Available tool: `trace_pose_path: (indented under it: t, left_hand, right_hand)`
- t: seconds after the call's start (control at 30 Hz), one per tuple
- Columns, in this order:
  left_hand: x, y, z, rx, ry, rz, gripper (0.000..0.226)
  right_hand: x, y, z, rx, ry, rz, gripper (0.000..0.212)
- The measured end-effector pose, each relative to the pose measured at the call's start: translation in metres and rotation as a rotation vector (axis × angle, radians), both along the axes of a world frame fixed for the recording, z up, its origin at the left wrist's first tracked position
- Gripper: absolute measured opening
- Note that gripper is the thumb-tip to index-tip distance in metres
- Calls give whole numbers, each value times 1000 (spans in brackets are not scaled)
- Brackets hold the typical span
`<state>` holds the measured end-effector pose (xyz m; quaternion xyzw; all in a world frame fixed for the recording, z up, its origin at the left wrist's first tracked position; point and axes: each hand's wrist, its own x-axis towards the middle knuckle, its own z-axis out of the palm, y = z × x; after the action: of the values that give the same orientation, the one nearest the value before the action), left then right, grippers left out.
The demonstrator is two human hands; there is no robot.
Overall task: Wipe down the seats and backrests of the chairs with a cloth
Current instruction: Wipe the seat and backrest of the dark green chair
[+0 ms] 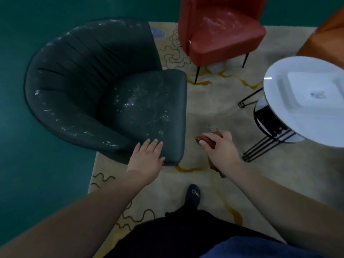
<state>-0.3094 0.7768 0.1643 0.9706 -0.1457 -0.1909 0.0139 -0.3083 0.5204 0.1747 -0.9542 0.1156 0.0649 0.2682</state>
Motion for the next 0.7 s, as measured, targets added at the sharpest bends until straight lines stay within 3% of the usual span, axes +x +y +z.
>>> trace_pose_path:
  t: [0.27,0.7]
  left_hand:
    - [68,-2,2,-26,11,225,59]
    - [191,42,-13,-13,32,409,61]
  right_hand:
    - [127,4,2,39,9,184,38]
    - [298,49,-2,9,8,386,37]
